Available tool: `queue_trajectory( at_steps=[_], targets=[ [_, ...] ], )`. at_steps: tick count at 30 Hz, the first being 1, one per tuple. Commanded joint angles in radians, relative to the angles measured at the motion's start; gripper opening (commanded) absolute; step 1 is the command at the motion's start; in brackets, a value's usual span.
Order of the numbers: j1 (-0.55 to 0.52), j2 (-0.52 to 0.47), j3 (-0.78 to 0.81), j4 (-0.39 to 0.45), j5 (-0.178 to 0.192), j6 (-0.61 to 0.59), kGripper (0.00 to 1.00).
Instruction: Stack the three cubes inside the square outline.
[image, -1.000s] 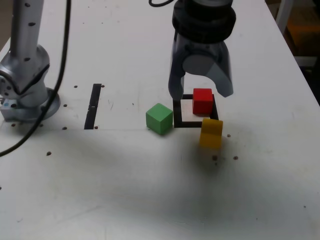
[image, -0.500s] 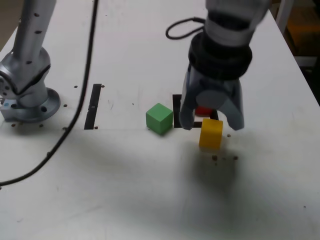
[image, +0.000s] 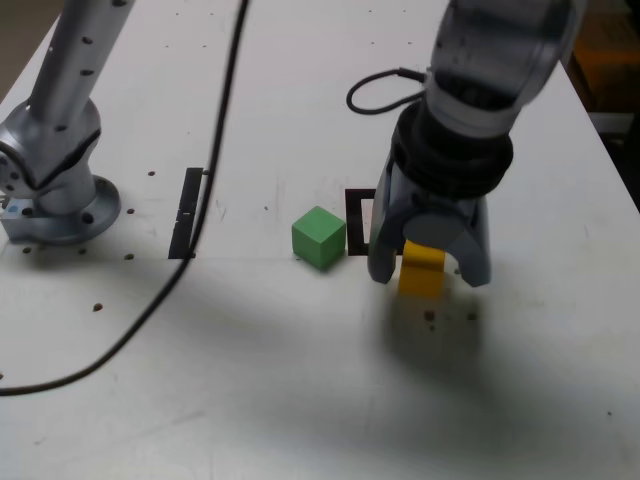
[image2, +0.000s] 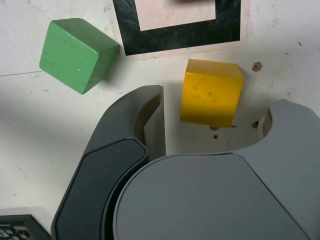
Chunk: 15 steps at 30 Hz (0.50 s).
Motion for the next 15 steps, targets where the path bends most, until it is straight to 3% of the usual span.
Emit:
queue_trajectory(
  at_steps=[1,15],
  targets=[
    [0.008,0.011,0.003,-0.004,-0.001,0.002,0.75],
    [0.033,0.058,0.018,-0.045,-0.001,0.018,0.74]
  ],
)
